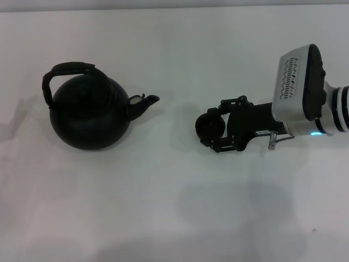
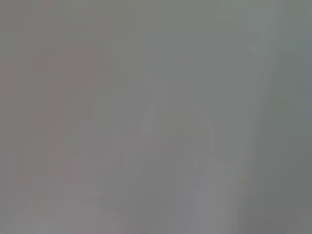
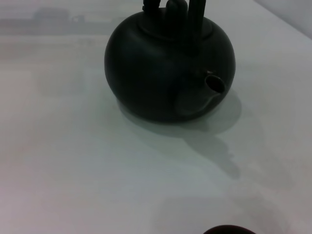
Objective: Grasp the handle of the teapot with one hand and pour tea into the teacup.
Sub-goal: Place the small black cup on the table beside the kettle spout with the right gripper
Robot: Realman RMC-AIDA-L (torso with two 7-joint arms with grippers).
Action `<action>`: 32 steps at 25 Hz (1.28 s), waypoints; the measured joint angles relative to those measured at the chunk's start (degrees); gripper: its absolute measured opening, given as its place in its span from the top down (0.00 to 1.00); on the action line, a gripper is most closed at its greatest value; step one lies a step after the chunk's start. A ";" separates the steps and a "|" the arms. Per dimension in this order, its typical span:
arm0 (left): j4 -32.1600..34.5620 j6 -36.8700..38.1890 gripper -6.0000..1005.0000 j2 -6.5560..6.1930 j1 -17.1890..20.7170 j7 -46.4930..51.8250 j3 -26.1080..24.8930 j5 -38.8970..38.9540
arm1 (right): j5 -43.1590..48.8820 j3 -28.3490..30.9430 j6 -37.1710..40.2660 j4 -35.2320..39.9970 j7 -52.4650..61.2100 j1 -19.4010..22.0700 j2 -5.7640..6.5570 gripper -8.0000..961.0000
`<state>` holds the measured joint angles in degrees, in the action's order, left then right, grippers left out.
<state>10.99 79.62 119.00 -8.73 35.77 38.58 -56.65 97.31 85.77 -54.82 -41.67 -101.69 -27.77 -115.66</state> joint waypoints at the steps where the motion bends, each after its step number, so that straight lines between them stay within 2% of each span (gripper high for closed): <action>1: 0.00 0.00 0.13 0.00 0.04 0.00 0.00 -0.01 | -0.05 -0.11 0.03 0.00 -0.07 0.01 0.00 0.17; 32: 0.00 0.00 0.13 -0.09 0.30 -0.08 0.00 -0.14 | -0.11 -0.44 0.05 0.74 0.24 -0.45 0.03 0.13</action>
<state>10.99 79.63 118.91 -8.43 35.69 38.58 -56.79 97.20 85.33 -54.77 -40.92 -101.45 -28.22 -115.63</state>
